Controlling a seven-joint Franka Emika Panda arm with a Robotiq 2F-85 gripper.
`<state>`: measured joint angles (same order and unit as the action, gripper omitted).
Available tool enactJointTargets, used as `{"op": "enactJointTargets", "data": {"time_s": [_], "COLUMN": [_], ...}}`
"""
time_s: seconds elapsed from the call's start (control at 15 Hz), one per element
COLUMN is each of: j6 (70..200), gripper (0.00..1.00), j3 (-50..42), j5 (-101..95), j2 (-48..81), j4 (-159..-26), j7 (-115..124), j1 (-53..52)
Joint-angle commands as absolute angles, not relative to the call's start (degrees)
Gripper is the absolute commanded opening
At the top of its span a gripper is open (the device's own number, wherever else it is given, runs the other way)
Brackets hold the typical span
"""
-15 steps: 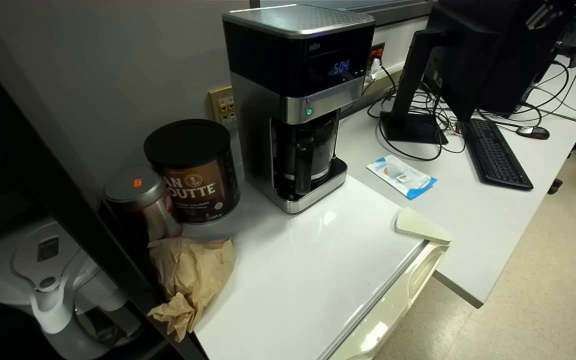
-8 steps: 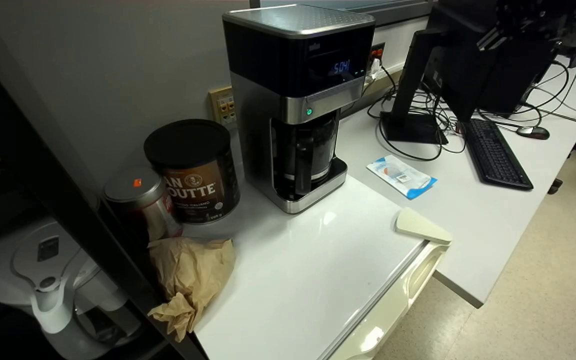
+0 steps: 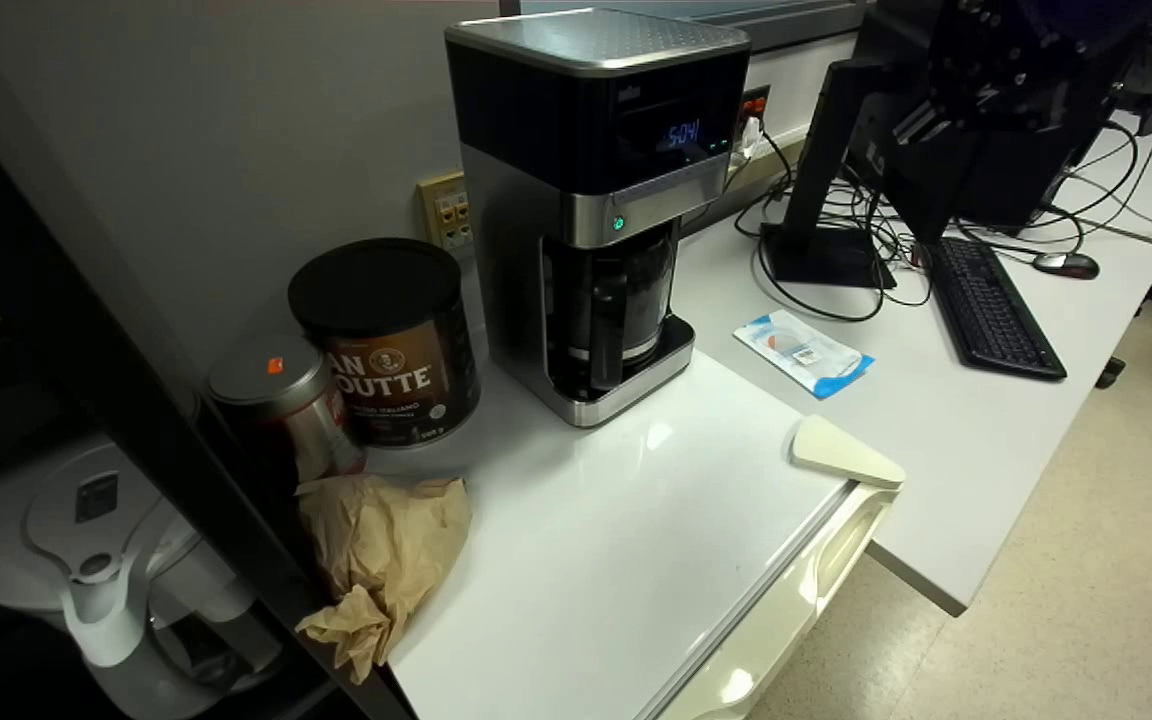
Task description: Press a button on the coffee maker
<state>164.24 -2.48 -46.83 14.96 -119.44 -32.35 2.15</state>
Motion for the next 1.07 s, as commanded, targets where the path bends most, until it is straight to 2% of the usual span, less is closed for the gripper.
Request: {"op": "enactJointTargets", "data": {"time_s": [0.0,1.0], "j6": [164.08,163.81], "gripper": [0.00,0.00], "j3": [-1.28,0.49], "j5": [-47.08,-45.43], "j2": [18.04,19.46], "j4": [-115.97,-115.22], "j7": [-32.67,-33.64], "j1": [1.57,2.22]}}
